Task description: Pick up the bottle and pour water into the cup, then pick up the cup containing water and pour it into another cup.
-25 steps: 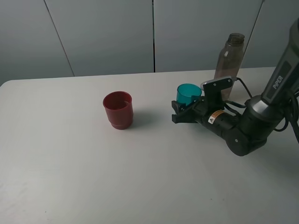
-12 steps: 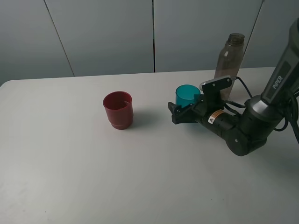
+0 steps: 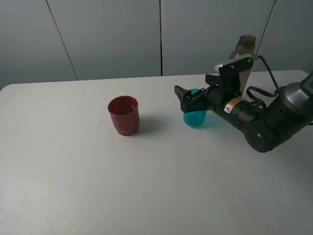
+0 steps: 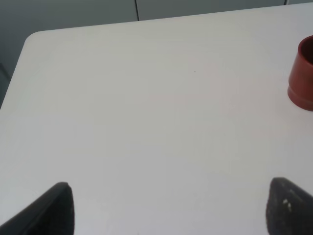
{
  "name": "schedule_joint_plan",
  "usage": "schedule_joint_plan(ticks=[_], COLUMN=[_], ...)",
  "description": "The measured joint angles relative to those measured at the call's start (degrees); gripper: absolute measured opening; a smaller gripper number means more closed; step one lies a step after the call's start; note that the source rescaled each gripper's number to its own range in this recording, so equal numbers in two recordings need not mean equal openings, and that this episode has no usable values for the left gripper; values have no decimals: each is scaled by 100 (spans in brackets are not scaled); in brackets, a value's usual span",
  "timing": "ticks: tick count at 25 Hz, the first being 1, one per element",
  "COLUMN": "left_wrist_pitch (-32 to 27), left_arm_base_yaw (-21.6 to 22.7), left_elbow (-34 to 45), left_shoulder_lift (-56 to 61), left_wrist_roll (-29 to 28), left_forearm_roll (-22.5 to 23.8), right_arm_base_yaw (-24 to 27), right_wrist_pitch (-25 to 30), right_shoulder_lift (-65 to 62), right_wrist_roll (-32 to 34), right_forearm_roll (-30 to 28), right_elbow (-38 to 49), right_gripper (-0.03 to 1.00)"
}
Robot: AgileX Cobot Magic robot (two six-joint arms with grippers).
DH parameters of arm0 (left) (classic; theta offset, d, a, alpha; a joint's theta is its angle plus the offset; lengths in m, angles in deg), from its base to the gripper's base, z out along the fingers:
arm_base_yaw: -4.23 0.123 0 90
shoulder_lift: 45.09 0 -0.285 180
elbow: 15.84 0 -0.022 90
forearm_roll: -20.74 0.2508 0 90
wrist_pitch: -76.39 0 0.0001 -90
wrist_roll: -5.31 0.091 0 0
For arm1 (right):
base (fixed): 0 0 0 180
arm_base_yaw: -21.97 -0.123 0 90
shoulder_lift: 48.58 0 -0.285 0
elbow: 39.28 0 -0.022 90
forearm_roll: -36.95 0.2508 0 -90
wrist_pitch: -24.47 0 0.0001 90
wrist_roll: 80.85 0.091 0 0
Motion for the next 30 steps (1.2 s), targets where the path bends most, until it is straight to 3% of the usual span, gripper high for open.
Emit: schedule_joint_plan(ticks=[4, 11, 13, 15, 21, 24, 30], left_wrist_pitch=[0, 0, 0, 0, 0, 0, 0], left_arm_base_yaw=[0, 0, 0, 0, 0, 0, 0], left_elbow=[0, 0, 0, 0, 0, 0, 0], left_shoulder_lift=[0, 0, 0, 0, 0, 0, 0], left_wrist_roll=[0, 0, 0, 0, 0, 0, -10], left_forearm_roll=[0, 0, 0, 0, 0, 0, 0], right_arm_base_yaw=[0, 0, -10, -20, 176, 609, 1577], right_wrist_pitch=[1087, 4719, 5846, 6753, 8656, 9820, 11134], right_shoulder_lift=[-1042, -3131, -3773, -4364, -6002, -6624, -7844], right_wrist_roll=[660, 3405, 3829, 3685, 1566, 1165, 514], right_forearm_roll=[-266, -1953, -2145, -1873, 136, 425, 719], right_elbow=[78, 85, 91, 99, 24, -174, -434], right_gripper=[99, 100, 100, 100, 100, 100, 100])
